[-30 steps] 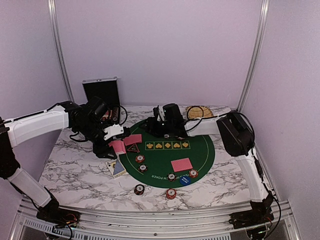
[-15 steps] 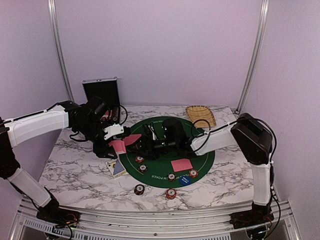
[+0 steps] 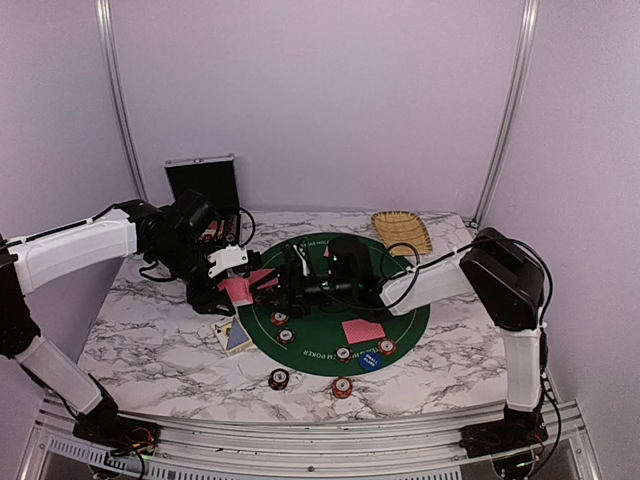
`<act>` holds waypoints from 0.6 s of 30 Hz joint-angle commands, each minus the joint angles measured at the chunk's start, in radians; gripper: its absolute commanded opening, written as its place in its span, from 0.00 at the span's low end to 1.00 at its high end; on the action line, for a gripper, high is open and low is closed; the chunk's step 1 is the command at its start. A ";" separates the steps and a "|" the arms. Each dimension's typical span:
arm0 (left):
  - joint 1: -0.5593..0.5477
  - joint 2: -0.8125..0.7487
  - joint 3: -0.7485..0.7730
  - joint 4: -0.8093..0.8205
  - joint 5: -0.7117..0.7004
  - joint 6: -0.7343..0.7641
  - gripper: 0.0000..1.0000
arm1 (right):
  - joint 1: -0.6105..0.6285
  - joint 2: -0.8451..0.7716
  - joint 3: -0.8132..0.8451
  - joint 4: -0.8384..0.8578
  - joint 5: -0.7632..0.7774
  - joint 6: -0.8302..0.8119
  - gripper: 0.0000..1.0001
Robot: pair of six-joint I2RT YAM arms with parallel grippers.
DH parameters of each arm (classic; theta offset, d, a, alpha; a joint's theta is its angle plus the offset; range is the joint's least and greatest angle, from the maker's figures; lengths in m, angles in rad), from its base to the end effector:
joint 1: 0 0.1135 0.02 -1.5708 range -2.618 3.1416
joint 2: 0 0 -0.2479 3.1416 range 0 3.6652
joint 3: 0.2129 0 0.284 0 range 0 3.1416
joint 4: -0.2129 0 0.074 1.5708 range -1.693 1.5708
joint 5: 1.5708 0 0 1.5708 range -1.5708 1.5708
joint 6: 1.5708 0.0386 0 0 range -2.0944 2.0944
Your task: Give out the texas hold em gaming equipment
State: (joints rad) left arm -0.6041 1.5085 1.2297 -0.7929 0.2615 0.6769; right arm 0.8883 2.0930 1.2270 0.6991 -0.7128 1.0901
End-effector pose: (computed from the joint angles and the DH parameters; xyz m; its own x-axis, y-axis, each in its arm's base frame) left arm 0.2752 -0.2020 0.2445 -0.1558 0.8427 -0.5153 0.9598 0.2525 0.1229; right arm 0.2775 0.3814 0.1386 -0.9296 -0.0802 -0.3596 -0.3666 0.1036 0.9246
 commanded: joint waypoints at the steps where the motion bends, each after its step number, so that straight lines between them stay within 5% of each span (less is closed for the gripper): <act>1: -0.006 0.004 0.031 -0.022 0.020 -0.007 0.03 | 0.019 0.036 0.061 0.068 -0.017 0.040 0.83; 18: -0.013 0.006 0.036 -0.022 0.028 -0.009 0.03 | 0.047 0.172 0.279 0.014 -0.037 0.070 0.85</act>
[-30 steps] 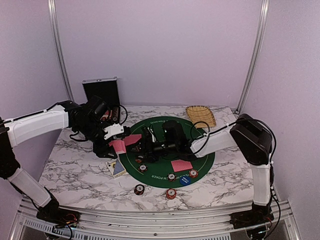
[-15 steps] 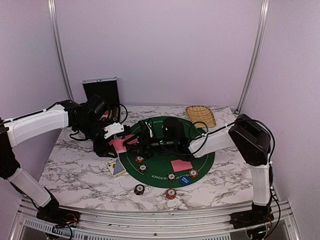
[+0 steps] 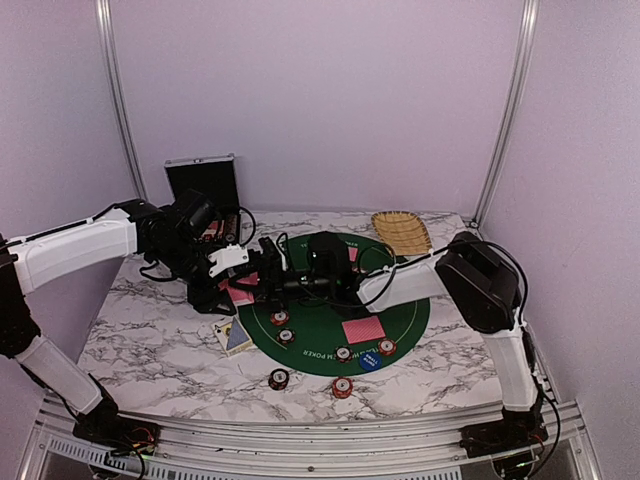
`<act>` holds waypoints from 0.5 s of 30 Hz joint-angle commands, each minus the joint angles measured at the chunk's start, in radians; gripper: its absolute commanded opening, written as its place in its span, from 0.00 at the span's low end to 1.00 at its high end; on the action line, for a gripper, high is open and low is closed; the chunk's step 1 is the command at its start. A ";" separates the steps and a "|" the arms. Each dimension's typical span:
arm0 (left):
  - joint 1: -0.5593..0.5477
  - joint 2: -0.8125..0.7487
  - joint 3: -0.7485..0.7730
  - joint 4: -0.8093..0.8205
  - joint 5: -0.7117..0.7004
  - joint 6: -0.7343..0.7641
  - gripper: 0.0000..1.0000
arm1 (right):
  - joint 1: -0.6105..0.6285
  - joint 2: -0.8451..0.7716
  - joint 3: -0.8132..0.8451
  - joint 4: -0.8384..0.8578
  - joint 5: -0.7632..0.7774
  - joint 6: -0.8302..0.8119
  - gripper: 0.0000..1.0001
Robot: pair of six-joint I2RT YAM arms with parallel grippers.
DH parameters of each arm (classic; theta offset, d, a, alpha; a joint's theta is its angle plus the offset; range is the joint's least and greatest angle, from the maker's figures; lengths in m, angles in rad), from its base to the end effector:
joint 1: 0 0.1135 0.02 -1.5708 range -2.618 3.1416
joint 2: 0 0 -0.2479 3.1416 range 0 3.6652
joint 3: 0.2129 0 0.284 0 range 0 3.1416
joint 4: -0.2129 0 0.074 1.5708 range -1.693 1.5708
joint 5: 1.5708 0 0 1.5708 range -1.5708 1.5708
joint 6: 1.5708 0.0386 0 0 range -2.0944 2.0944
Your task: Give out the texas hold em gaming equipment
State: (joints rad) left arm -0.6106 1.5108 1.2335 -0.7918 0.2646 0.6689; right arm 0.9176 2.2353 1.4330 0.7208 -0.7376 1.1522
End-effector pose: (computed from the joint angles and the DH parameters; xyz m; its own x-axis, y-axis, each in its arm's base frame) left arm 0.2745 -0.2044 0.2451 -0.1564 0.8400 -0.5195 0.9604 0.2521 0.1183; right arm 0.2900 0.4217 0.1424 -0.9293 -0.1017 -0.3551 -0.3593 0.0255 0.9329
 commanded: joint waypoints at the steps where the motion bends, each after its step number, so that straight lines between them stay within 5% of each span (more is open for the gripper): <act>1: -0.006 0.003 0.032 -0.022 0.027 -0.002 0.03 | 0.021 0.037 0.082 -0.013 -0.012 0.009 0.85; 15: -0.009 0.001 0.033 -0.023 0.027 -0.003 0.03 | 0.033 0.139 0.226 -0.154 0.008 0.022 0.82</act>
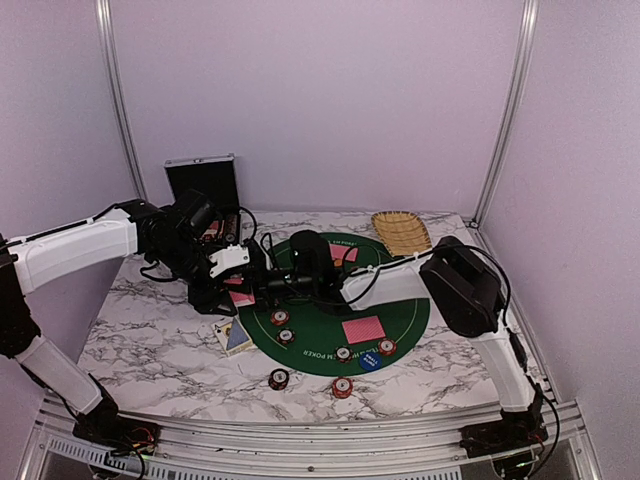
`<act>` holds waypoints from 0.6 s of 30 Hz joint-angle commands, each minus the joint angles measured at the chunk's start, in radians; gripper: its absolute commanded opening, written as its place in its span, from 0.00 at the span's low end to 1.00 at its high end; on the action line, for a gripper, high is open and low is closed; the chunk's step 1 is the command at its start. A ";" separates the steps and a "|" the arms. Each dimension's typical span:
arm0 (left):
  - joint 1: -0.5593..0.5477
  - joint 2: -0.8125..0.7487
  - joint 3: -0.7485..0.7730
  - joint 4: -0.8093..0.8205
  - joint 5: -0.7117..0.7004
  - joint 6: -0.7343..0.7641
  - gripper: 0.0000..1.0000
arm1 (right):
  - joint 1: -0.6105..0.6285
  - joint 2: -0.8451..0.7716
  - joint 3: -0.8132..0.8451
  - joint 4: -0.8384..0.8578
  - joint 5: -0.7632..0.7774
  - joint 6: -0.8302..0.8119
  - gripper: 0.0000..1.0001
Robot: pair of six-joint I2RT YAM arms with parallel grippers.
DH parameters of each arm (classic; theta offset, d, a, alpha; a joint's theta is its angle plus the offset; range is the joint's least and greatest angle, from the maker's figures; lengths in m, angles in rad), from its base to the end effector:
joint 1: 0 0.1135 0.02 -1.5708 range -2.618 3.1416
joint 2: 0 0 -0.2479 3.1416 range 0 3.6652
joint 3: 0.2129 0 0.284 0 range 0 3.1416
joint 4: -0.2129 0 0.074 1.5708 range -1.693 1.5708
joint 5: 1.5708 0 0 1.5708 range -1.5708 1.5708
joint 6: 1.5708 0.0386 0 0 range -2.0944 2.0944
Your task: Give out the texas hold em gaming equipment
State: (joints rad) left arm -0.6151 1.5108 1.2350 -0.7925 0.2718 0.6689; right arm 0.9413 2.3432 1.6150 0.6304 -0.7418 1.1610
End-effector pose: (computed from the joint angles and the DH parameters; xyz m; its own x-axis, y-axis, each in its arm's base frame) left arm 0.2734 -0.2059 0.2457 -0.1513 0.8383 -0.5237 0.9628 0.2450 0.1141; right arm 0.2981 0.4535 0.1411 -0.9326 -0.1318 -0.3360 -0.3424 0.0288 0.9391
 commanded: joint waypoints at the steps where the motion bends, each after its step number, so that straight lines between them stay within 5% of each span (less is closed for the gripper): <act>1: -0.005 0.002 0.030 -0.022 0.019 -0.003 0.03 | 0.009 0.033 0.041 -0.068 0.014 0.017 0.81; 18: -0.005 -0.004 0.028 -0.022 0.012 0.003 0.03 | -0.043 -0.093 -0.135 -0.113 0.047 -0.041 0.62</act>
State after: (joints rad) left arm -0.6155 1.5181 1.2350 -0.8135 0.2684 0.6693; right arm 0.9173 2.2887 1.5265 0.5816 -0.7200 1.1534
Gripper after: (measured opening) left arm 0.656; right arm 0.640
